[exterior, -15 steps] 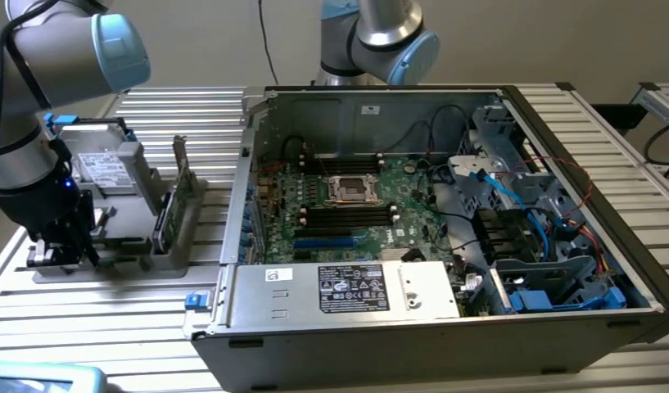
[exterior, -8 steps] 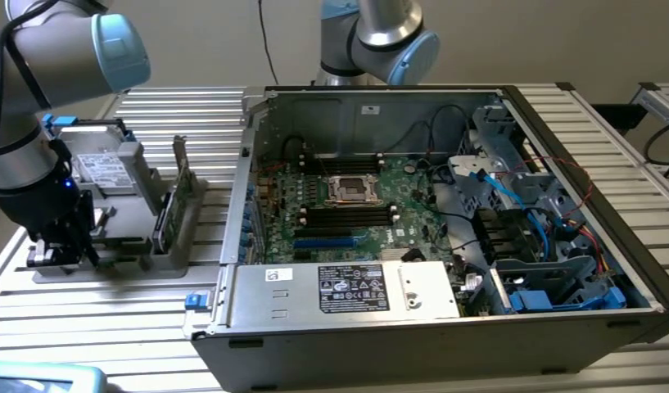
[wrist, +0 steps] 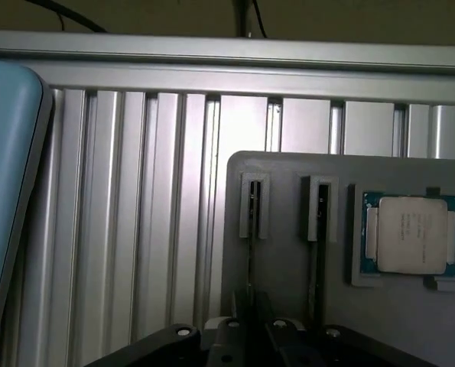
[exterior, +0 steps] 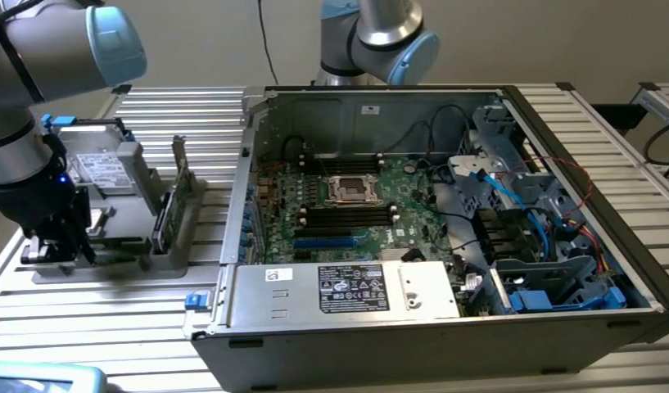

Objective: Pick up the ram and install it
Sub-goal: 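Pick up the ram and move it above insertion slot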

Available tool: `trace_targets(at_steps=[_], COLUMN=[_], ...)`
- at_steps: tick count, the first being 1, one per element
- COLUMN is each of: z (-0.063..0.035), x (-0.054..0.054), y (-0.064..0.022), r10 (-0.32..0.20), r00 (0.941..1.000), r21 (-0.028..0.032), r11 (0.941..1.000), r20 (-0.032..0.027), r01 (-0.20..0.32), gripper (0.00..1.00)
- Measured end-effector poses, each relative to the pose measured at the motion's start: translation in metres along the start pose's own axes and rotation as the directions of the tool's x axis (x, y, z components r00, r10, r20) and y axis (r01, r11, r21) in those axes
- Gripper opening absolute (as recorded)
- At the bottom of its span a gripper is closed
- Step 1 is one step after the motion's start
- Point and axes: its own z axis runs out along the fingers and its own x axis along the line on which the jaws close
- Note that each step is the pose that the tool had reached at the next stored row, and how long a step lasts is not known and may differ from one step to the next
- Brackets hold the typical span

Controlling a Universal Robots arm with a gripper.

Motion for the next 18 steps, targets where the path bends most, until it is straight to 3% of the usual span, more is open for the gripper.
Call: trace_targets(at_steps=[18], z=[-0.0478], x=[0.004], y=[0.0036], r10=[0.041], r00=[0.9992], r21=[-0.0036], r11=[0.9992], r20=[0.0032], r01=[-0.041], gripper=[0.15])
